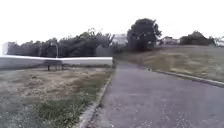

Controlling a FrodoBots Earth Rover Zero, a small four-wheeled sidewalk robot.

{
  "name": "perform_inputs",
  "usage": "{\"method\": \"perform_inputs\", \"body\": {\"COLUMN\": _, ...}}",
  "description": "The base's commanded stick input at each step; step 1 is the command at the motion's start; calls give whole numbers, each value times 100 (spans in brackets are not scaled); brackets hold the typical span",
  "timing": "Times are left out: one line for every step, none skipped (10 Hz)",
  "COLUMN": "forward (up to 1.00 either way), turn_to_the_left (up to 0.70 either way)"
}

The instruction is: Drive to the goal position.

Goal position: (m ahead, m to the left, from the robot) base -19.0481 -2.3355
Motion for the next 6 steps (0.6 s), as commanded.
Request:
{"method": "perform_inputs", "body": {"forward": 0, "turn_to_the_left": -70}}
{"method": "perform_inputs", "body": {"forward": 0, "turn_to_the_left": -70}}
{"method": "perform_inputs", "body": {"forward": 0, "turn_to_the_left": -70}}
{"method": "perform_inputs", "body": {"forward": 0, "turn_to_the_left": -70}}
{"method": "perform_inputs", "body": {"forward": 0, "turn_to_the_left": -70}}
{"method": "perform_inputs", "body": {"forward": 0, "turn_to_the_left": -70}}
